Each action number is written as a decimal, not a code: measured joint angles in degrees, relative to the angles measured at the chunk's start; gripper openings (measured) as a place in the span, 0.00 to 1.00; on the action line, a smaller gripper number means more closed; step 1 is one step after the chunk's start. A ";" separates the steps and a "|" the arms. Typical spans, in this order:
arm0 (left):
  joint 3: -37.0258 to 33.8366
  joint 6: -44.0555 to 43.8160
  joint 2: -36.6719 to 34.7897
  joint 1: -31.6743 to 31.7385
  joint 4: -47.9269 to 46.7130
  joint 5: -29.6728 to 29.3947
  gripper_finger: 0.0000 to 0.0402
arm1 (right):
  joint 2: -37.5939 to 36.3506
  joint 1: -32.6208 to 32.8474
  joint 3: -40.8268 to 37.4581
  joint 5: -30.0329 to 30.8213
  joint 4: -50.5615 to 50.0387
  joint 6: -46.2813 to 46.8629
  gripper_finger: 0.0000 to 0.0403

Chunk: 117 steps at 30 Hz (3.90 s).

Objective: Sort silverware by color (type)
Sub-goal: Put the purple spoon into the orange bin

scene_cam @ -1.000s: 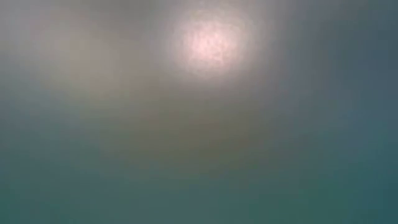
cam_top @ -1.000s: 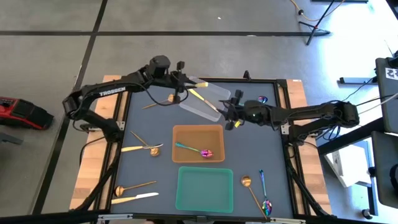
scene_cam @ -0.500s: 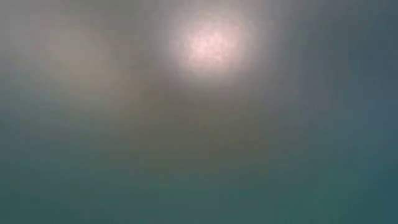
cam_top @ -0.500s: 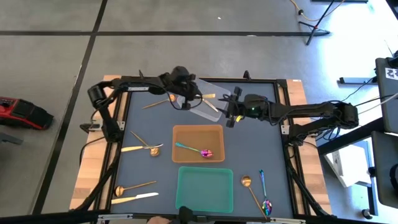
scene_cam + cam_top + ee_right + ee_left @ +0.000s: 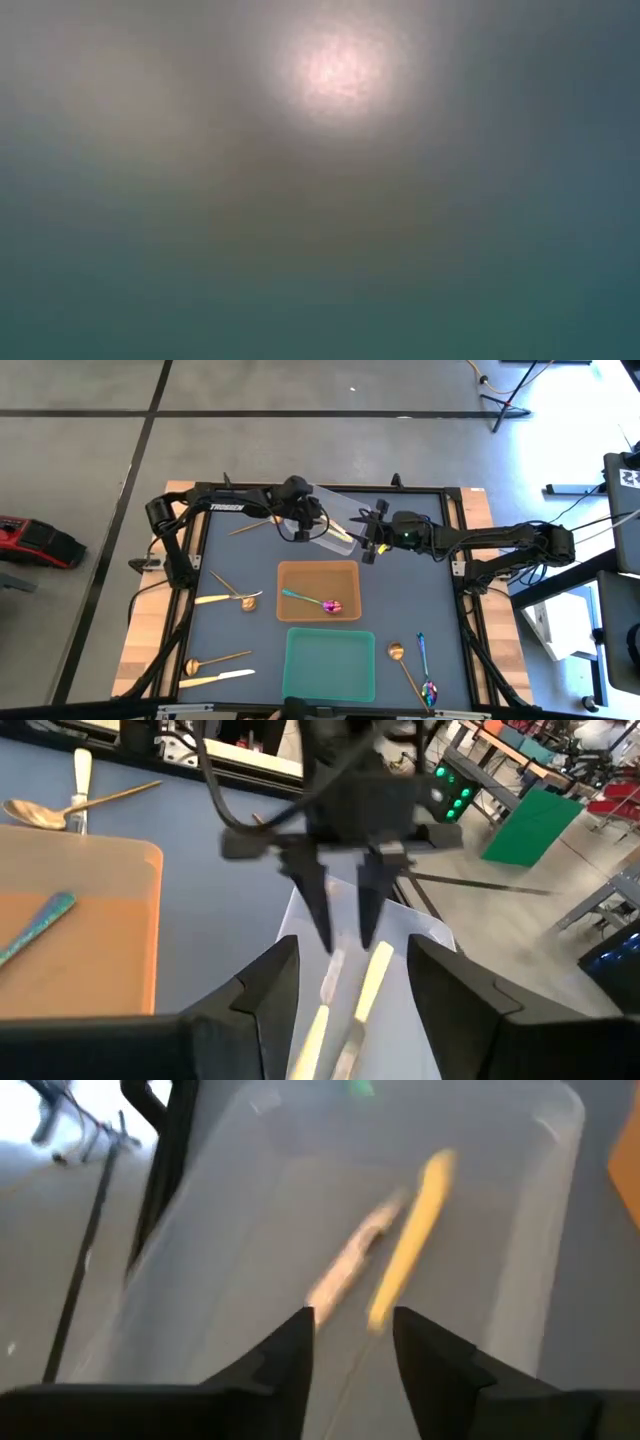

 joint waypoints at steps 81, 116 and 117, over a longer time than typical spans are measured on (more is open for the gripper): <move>-0.01 -79.02 -19.21 -62.31 -54.75 -30.86 0.39 | 3.59 38.40 4.11 14.31 -2.86 32.62 0.45; -22.91 -78.39 -18.95 -79.88 -3.00 -57.40 0.39 | -3.89 5.66 2.75 20.01 -59.86 47.81 0.45; -24.37 -78.28 -18.95 -78.66 -1.22 -57.12 0.39 | -3.75 3.99 2.26 19.15 -59.13 46.13 0.45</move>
